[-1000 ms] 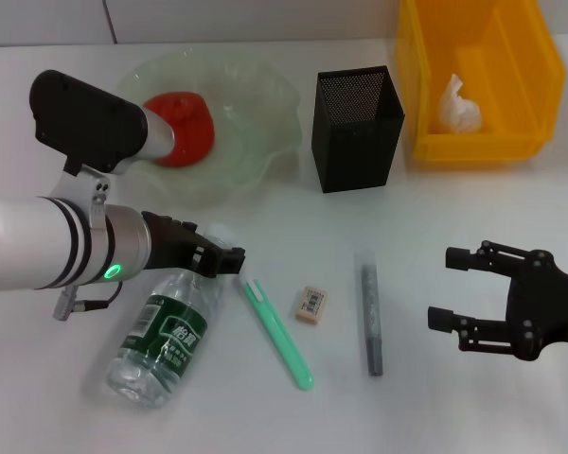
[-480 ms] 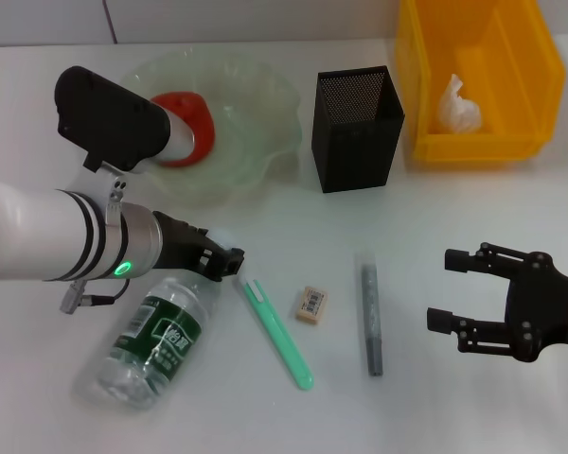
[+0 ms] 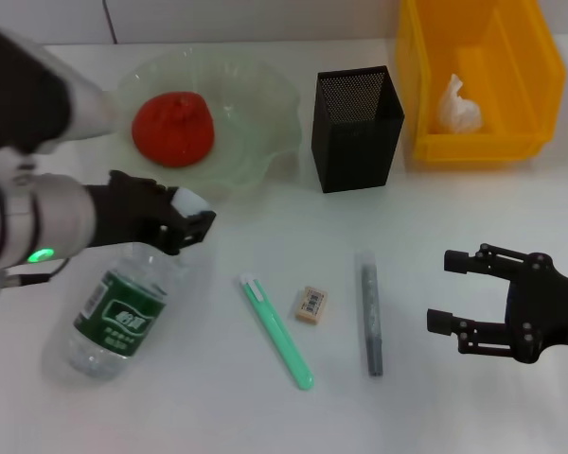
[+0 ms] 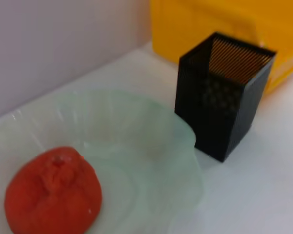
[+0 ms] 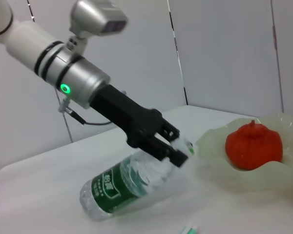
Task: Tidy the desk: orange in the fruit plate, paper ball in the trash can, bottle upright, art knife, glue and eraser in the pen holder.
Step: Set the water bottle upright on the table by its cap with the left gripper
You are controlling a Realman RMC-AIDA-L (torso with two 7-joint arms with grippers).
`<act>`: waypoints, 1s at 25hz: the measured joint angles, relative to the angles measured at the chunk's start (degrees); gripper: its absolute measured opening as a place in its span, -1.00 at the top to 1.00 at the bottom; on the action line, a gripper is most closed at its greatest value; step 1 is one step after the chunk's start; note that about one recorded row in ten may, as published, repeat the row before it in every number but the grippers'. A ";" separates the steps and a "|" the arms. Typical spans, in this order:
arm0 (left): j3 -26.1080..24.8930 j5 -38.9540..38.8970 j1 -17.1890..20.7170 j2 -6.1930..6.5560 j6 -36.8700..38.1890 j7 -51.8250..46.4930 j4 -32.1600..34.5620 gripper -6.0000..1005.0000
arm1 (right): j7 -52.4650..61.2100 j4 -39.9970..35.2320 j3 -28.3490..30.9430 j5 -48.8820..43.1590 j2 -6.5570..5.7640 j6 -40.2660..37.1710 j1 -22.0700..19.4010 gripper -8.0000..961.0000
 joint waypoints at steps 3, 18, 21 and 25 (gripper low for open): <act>-1.99 -3.69 1.50 0.02 0.21 4.92 0.26 0.08 | 0.06 0.00 0.00 0.00 0.00 -0.01 0.00 -0.68; -21.28 -46.92 10.99 -0.05 7.20 49.81 -10.02 0.10 | 0.29 0.00 -0.46 0.01 0.00 -0.03 0.79 -0.69; -22.37 -47.63 10.29 -0.06 7.71 51.26 -12.00 0.10 | 0.37 0.00 -0.46 0.01 0.00 -0.05 0.89 -0.69; -23.09 -47.73 9.38 -0.06 8.18 51.81 -12.91 0.10 | 0.43 0.00 -0.46 0.01 0.00 -0.12 1.15 -0.69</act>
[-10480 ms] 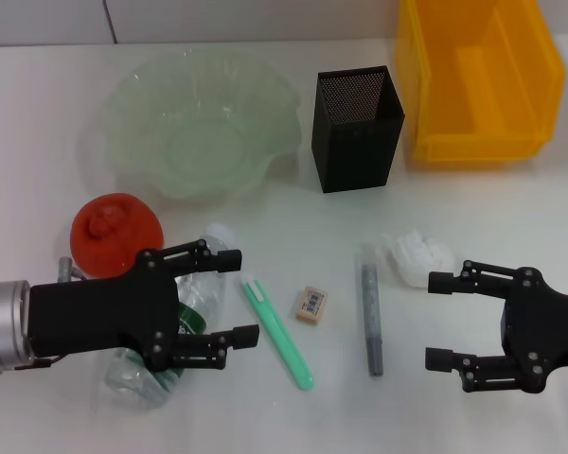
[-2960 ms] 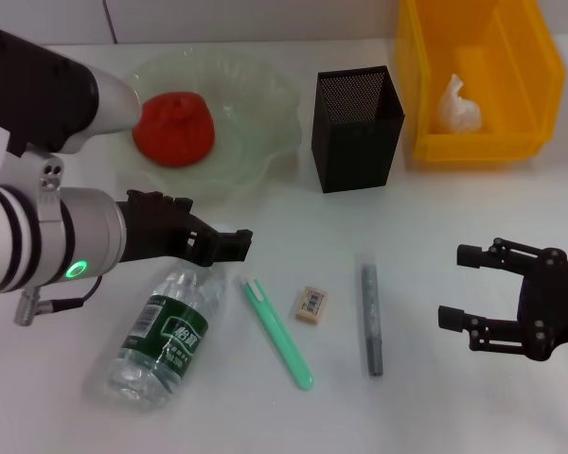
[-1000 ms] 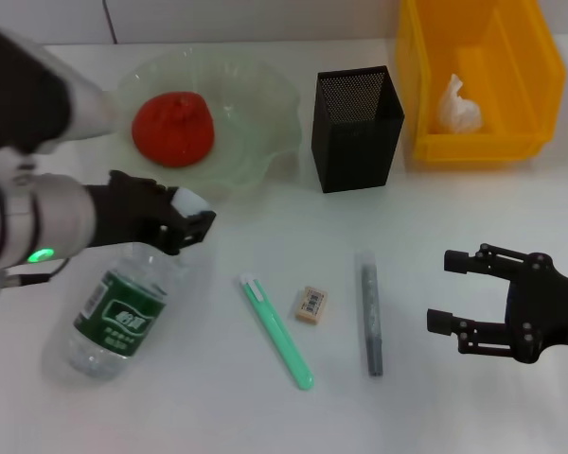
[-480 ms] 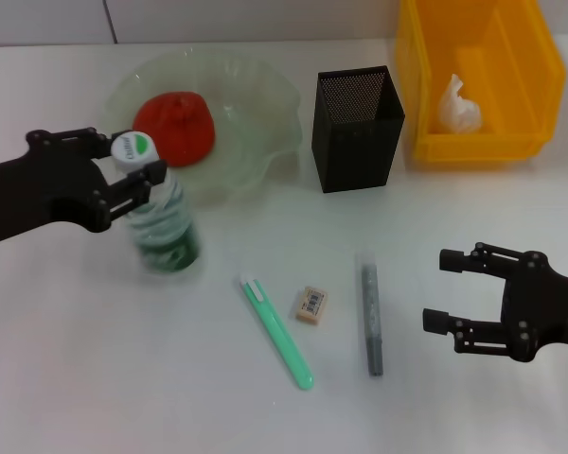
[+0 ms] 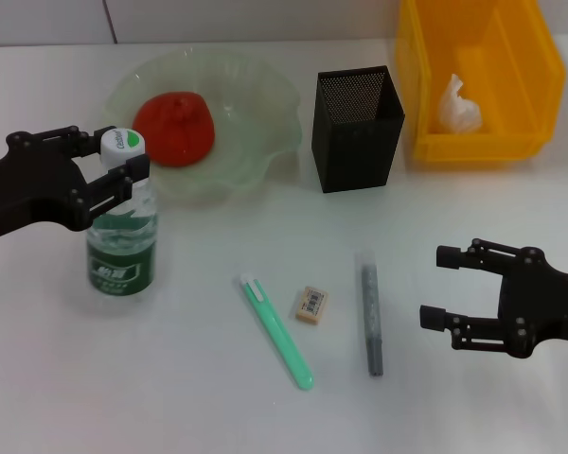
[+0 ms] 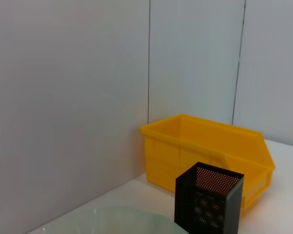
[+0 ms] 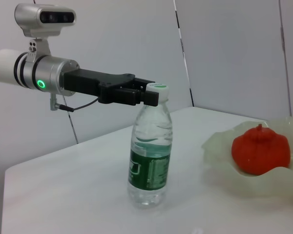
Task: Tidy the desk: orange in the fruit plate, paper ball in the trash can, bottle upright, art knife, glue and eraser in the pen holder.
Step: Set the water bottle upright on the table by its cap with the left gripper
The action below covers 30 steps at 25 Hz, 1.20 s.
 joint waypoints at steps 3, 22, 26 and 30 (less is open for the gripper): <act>-0.25 0.00 -0.16 0.00 -0.13 0.88 -0.34 0.10 | 0.01 0.00 0.00 0.00 0.00 -0.01 0.06 -0.69; -2.90 -2.76 -2.23 0.00 1.46 3.79 -4.71 0.10 | 0.43 0.27 0.00 0.00 0.00 -0.17 0.08 -0.68; -3.24 -3.37 -2.30 0.02 1.83 3.73 -4.66 0.10 | 0.53 0.27 0.00 0.00 0.00 -0.18 0.08 -0.68; -3.41 -3.41 -2.69 0.02 2.26 3.90 -5.16 0.10 | 0.56 0.27 0.00 -0.06 0.00 -0.18 0.08 -0.69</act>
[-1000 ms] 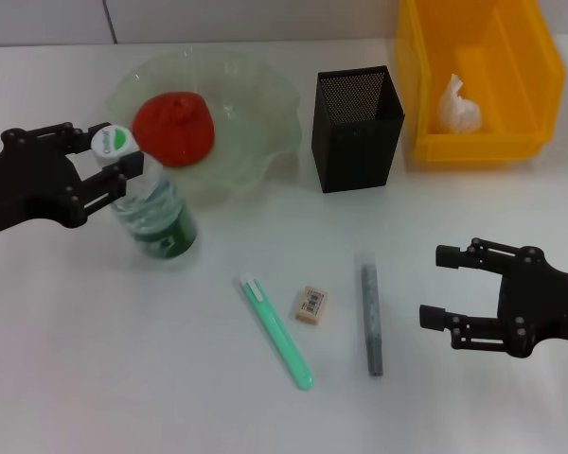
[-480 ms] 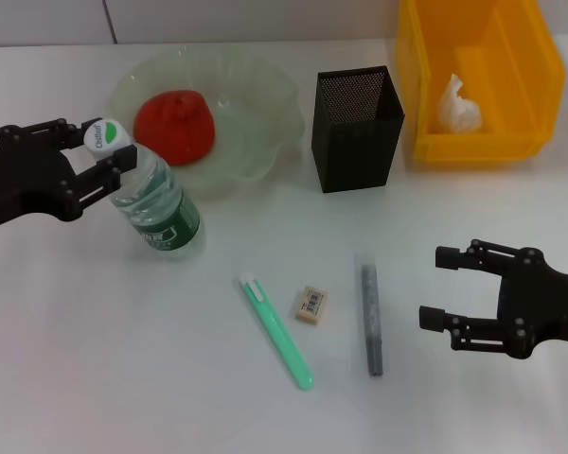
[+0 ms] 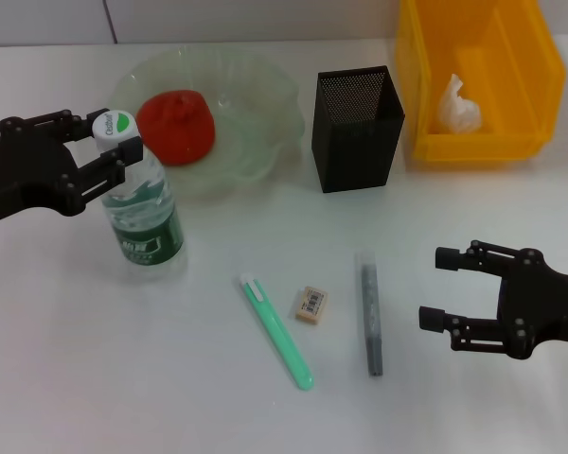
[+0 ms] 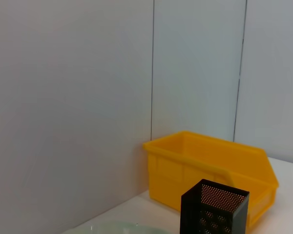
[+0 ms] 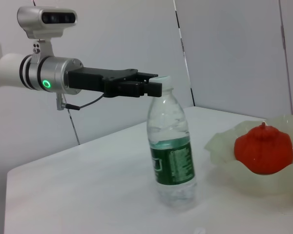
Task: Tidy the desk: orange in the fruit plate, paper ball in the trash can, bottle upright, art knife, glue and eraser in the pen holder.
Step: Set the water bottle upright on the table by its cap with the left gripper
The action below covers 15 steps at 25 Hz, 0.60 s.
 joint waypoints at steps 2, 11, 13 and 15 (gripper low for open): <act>-0.10 0.00 -0.10 0.01 -0.07 0.00 -0.15 0.10 | 0.00 0.00 -0.02 -0.01 0.00 -0.02 0.00 -0.69; -1.18 0.08 -0.08 0.01 -0.11 -0.14 -0.79 0.07 | 0.01 0.00 -0.08 -0.03 0.00 -0.51 0.00 -0.69; -1.32 -0.02 -0.04 -0.07 -0.17 -0.12 -0.85 0.06 | 0.04 0.00 -0.09 -0.03 0.00 -0.51 0.01 -0.69; -1.33 -0.05 0.00 -0.09 -0.06 0.13 -0.82 0.04 | 0.09 0.00 -0.08 -0.03 0.00 -0.52 0.13 -0.69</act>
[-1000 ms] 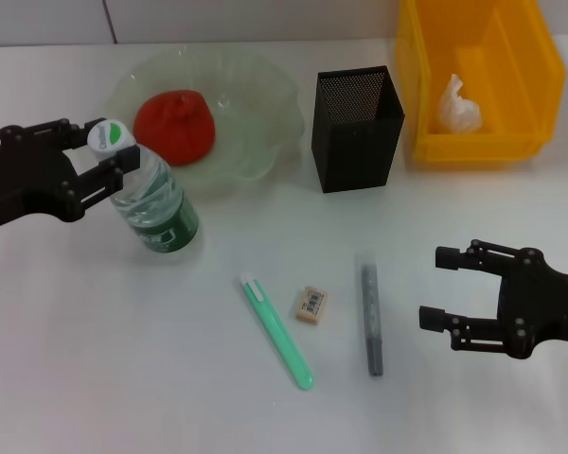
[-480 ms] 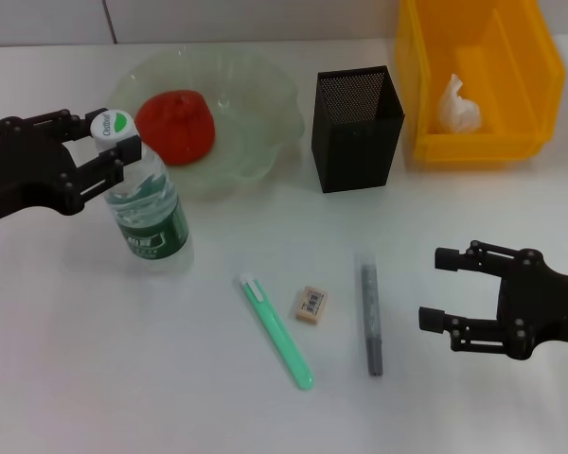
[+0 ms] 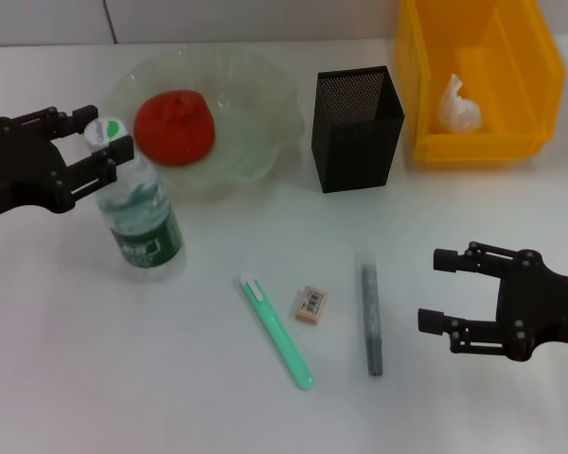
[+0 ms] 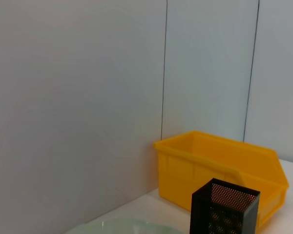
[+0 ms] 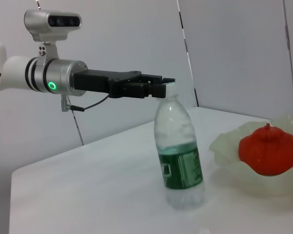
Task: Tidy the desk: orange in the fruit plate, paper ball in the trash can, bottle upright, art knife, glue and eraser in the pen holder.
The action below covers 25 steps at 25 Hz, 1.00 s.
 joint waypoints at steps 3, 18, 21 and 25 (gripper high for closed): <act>-0.02 -0.03 0.05 0.01 0.10 0.25 0.13 0.01 | 0.04 0.00 0.00 0.00 0.00 0.00 0.03 -0.68; 0.77 -4.67 4.66 -0.21 14.38 18.50 -3.15 -0.60 | 16.94 -12.73 -0.07 -3.45 -0.04 -1.39 0.05 -0.69; 0.36 -8.15 3.24 -0.04 17.31 28.27 -13.36 -0.59 | 29.64 -25.00 -3.56 -8.75 0.10 -2.65 1.13 -0.68; -7.30 -10.91 -2.48 0.29 27.00 45.42 -36.94 -0.59 | 49.47 -38.82 -11.83 -19.47 0.04 -1.96 5.94 -0.68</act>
